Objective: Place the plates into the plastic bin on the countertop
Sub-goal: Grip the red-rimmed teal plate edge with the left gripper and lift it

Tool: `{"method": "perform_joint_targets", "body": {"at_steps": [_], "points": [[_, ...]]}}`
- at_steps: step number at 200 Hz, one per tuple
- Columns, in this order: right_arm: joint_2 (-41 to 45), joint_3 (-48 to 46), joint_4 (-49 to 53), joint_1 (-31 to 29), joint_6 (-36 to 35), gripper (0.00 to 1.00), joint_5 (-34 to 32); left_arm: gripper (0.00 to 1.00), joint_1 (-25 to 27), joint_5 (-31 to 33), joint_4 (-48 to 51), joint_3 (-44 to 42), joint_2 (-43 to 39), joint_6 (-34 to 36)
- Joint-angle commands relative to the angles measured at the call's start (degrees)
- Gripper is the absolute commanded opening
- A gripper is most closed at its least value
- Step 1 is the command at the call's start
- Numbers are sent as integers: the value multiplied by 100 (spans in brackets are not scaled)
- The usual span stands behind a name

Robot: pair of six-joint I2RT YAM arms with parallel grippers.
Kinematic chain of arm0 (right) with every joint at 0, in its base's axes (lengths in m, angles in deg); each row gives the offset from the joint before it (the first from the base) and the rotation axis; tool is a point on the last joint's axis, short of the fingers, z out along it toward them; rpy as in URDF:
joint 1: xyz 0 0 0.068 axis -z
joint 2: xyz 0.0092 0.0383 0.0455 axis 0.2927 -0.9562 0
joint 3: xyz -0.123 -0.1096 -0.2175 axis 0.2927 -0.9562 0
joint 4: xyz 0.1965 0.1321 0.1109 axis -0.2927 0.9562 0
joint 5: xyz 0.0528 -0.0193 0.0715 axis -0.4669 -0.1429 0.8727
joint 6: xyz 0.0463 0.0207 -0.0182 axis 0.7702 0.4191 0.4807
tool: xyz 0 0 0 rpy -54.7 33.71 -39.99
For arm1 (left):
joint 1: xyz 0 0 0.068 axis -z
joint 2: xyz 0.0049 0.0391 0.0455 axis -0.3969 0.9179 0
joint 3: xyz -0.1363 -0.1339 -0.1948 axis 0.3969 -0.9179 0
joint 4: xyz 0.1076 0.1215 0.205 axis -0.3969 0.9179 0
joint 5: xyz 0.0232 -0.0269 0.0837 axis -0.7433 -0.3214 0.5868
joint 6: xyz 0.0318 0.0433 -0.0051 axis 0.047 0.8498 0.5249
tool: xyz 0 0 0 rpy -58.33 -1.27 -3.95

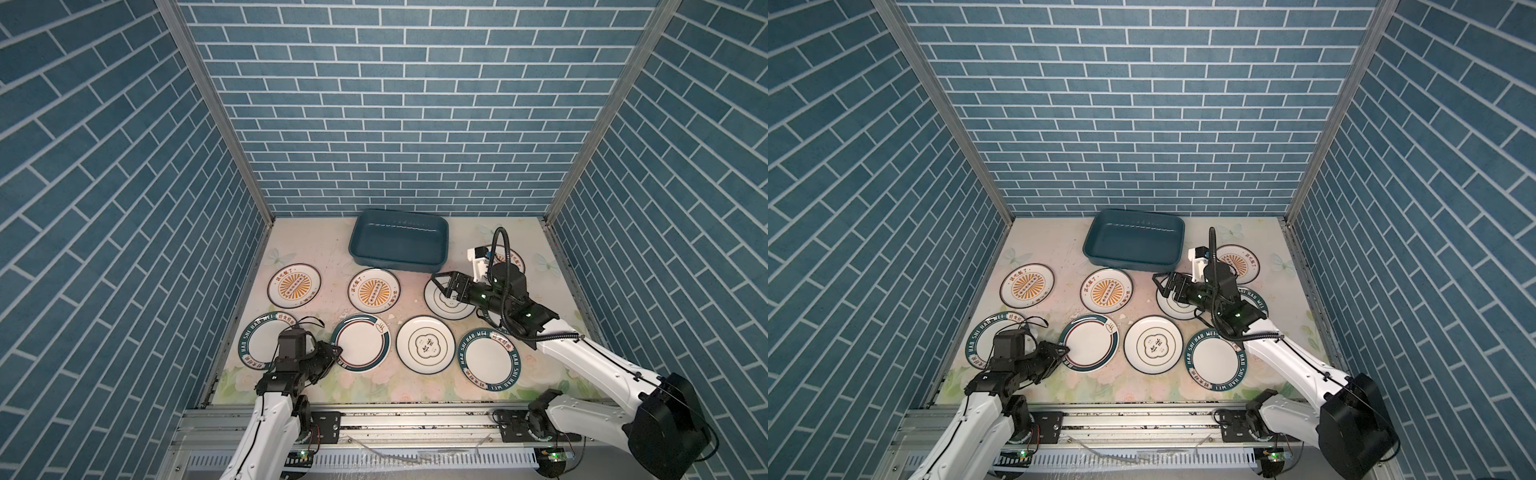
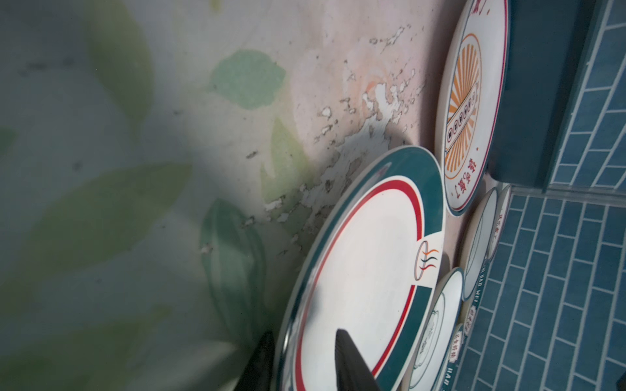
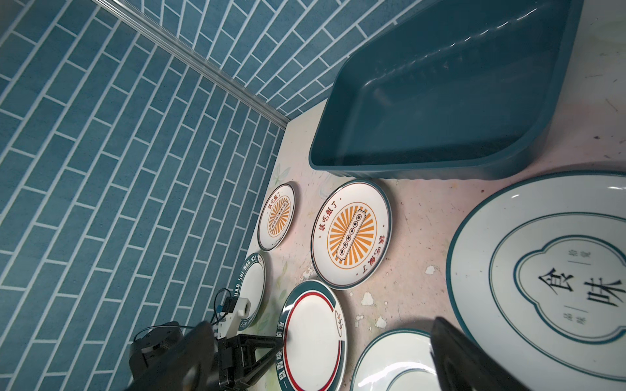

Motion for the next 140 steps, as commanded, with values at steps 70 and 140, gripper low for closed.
{"method": "perform_joint_targets", "body": {"at_steps": [70, 140], "points": [[106, -5, -120, -15, 169, 99, -198, 0, -29, -295, 447, 298, -144, 254], [47, 157, 33, -16, 36, 98, -60, 0, -29, -614, 1491, 1533, -228, 518]]}}
